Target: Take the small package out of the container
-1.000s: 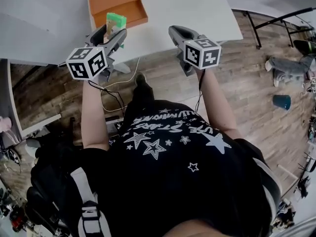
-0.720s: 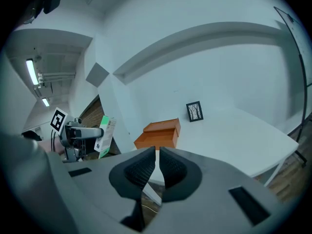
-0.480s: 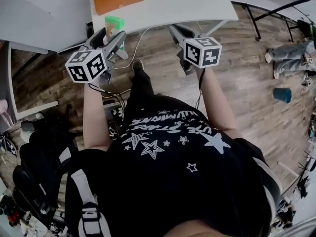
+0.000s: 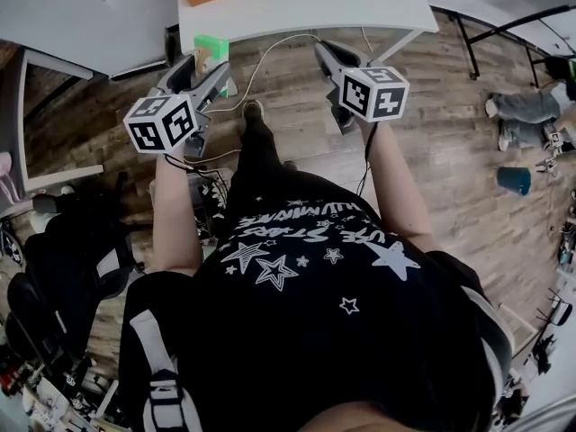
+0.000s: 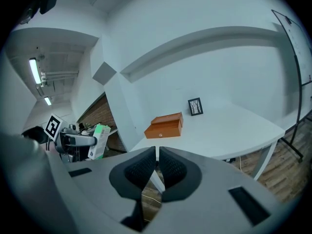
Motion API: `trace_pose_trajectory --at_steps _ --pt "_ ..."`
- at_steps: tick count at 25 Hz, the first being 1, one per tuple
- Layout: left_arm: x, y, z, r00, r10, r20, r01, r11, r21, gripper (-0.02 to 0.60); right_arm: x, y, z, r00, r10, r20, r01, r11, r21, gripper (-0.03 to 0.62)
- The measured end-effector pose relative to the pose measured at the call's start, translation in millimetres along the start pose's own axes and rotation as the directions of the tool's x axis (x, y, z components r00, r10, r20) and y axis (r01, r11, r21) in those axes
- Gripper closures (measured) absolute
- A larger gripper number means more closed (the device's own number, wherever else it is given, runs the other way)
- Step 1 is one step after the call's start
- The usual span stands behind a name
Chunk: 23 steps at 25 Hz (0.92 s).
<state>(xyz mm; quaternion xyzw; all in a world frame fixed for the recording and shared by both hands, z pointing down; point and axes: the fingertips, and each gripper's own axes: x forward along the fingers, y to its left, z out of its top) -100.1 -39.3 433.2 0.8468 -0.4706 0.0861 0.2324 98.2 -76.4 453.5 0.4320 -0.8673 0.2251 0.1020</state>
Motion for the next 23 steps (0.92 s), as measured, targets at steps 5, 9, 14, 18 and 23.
trace_pose_trajectory --at_steps 5,9,14,18,23 --pt "-6.6 3.3 -16.2 1.0 0.016 -0.01 -0.016 0.999 -0.029 0.233 2.7 5.5 -10.2 1.0 0.016 -0.026 -0.016 1.0 -0.011 0.537" --pt "-12.4 4.0 -24.5 1.0 0.015 -0.016 -0.015 0.999 -0.043 0.233 2.8 14.2 -15.1 0.999 0.023 -0.034 -0.024 1.0 -0.02 0.537" --pt "-18.5 7.1 -34.0 1.0 0.018 -0.018 -0.019 0.998 -0.055 0.233 4.4 20.0 -24.2 0.999 0.025 -0.047 -0.026 0.999 -0.023 0.538" --pt "-19.5 6.2 -40.0 1.0 0.02 -0.019 -0.021 0.998 -0.062 0.233 3.9 21.3 -28.2 0.998 0.028 -0.05 -0.03 0.999 -0.035 0.538" --pt "-9.1 6.8 -37.7 0.999 0.019 -0.036 -0.022 0.997 -0.073 0.233 12.9 14.0 -21.8 0.997 0.038 -0.062 -0.04 0.998 -0.041 0.537"
